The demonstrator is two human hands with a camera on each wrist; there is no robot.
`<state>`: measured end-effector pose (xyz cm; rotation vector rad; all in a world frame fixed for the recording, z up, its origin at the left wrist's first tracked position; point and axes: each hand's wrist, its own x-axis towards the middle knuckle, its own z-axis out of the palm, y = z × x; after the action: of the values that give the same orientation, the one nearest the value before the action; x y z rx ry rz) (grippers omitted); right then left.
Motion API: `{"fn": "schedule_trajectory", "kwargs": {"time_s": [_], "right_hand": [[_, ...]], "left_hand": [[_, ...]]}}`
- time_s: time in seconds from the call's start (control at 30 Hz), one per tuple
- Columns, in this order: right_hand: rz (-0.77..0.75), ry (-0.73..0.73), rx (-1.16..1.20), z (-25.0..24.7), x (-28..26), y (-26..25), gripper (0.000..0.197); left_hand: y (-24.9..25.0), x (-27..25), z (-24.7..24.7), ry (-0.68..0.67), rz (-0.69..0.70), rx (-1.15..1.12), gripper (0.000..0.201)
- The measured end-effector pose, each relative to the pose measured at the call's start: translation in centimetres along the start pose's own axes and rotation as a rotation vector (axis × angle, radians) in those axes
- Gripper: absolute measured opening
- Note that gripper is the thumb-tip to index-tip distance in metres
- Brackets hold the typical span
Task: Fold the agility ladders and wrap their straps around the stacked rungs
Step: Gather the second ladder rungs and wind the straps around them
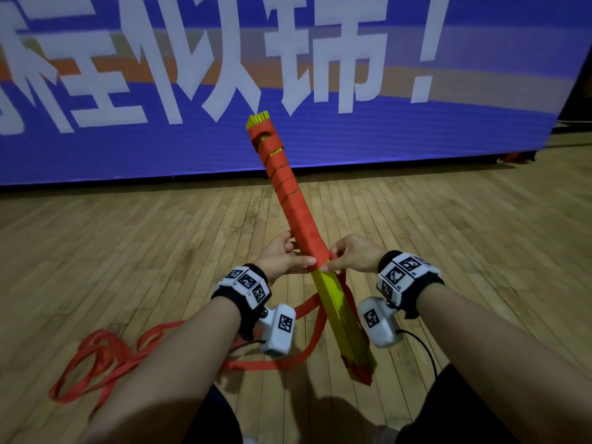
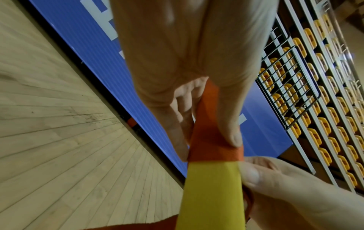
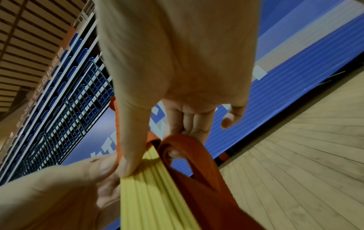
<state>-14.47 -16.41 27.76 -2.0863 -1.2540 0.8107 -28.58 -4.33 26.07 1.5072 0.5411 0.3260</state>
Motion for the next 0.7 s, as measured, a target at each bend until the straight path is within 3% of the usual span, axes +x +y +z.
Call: {"fn": "schedule_trajectory", "kwargs": {"time_s": [0.3, 0.53, 0.7], "right_hand": [[-0.017, -0.027, 0.110, -0.26, -0.24, 0.19, 0.011], [-0.034, 0.044, 0.107, -0.36, -0.40, 0.03, 0.012], [-0.026, 0.017, 0.069, 0.22, -0.12, -0.12, 0.010]], "left_hand": [[0.05, -0.06, 0.27, 0.036, 0.016, -0.061, 0.071], [-0.16, 0.24, 0.35, 0.190, 0.085, -0.023, 0.066], [-0.47, 0.34, 0.26, 0.218, 0.108, 0.044, 0.068]]}}
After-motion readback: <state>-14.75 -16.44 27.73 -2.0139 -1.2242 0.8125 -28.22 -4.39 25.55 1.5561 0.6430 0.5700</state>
